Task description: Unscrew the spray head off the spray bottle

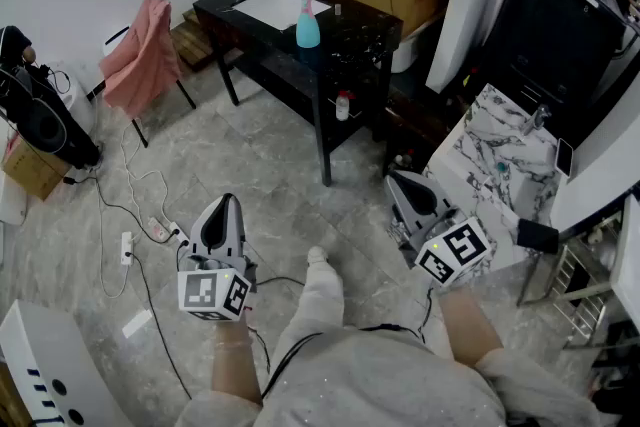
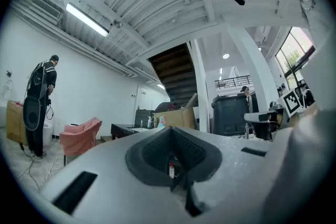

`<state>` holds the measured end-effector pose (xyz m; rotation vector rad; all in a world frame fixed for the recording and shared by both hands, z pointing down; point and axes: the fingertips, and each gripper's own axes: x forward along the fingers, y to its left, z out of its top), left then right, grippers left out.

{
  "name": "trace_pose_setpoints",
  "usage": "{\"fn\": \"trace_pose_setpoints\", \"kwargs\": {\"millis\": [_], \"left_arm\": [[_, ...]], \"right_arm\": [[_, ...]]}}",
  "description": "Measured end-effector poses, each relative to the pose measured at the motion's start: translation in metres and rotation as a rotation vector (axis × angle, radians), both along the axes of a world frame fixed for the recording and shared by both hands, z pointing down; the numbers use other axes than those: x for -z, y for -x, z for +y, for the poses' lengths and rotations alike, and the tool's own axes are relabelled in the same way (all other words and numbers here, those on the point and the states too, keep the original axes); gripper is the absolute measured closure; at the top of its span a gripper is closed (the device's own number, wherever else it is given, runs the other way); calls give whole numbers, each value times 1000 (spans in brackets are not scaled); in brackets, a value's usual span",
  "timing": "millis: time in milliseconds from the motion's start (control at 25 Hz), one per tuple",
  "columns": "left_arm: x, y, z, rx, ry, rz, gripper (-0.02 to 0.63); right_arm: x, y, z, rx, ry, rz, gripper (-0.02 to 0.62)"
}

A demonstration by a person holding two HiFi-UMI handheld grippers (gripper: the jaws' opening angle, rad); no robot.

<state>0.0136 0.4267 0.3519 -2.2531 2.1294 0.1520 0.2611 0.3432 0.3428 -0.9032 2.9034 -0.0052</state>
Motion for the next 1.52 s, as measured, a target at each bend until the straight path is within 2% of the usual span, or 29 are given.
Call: {"fn": "trace_pose_setpoints", "kwargs": {"millis": [520,1000,1280,1520], "left_arm": [[-28,70,-150,-1,29,65,600],[-32,134,-288,-72,47,43,600],[-44,136,-347,-200,65,65,600],[-55,122,-388,-276,91,89,599]], "right_arm": [[-25,60,-148,-44,34,32,591],[-39,124,-278,-88,81,37,591],[-42,150,-336,-115,103,-4,580],[-33,167,-375,-101,112,-18,528]]}}
